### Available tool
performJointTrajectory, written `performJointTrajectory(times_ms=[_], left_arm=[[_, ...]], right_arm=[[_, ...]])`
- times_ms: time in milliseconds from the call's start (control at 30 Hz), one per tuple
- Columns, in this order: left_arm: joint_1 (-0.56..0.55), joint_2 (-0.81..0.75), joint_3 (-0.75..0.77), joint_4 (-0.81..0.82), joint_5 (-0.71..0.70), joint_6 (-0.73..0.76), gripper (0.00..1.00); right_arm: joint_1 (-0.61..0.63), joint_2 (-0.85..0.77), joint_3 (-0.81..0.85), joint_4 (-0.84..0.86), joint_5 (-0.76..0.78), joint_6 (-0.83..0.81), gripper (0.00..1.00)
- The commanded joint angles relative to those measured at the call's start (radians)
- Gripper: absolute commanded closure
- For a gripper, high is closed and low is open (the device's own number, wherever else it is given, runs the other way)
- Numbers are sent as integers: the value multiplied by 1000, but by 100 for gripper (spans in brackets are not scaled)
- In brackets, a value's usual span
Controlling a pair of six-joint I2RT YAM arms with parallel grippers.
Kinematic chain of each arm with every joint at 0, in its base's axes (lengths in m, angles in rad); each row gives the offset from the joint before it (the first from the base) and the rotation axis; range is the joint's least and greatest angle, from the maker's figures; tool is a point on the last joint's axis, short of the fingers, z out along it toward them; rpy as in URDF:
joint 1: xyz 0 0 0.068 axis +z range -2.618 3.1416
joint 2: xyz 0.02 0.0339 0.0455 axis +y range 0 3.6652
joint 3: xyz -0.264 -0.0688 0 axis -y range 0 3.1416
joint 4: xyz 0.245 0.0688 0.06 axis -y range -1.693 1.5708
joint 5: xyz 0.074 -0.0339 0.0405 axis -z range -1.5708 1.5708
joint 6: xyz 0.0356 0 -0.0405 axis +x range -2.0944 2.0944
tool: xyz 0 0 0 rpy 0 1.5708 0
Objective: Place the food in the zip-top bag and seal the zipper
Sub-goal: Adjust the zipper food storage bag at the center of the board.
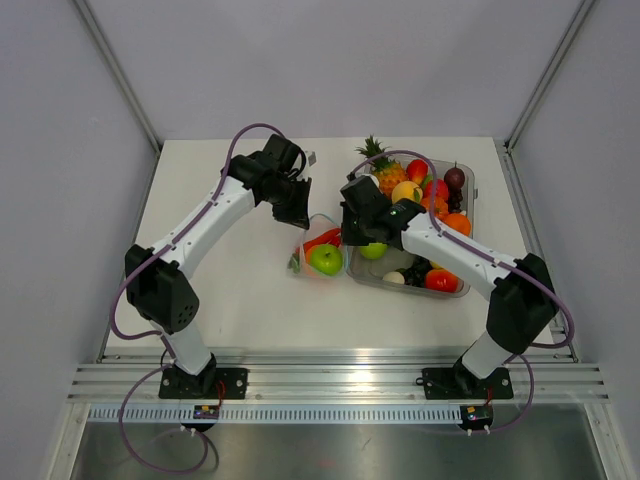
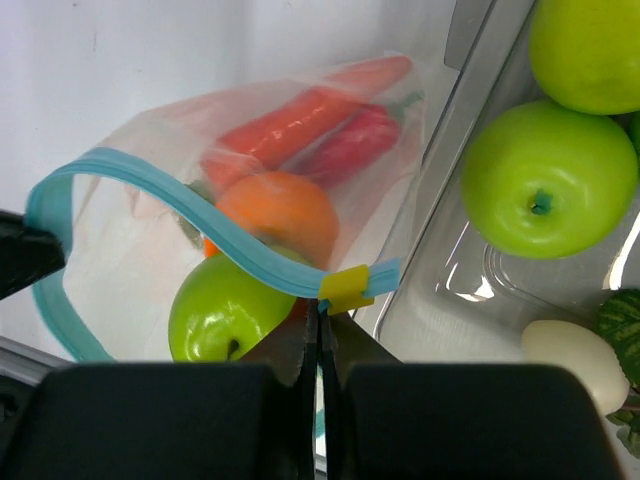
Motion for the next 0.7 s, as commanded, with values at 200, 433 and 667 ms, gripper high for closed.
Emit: performJointTrajectory(times_ms=[200, 433, 667], left_arm=[[-4, -27, 37, -13, -71, 24, 100], [-5, 86, 87, -38, -138, 42, 100], [-11, 117, 95, -41, -173, 34, 100]], right_arm=[[8, -153, 27, 3, -36, 19, 100], [6, -55, 82, 6, -109, 6, 100], [-38, 67, 174, -33, -63, 18, 100]])
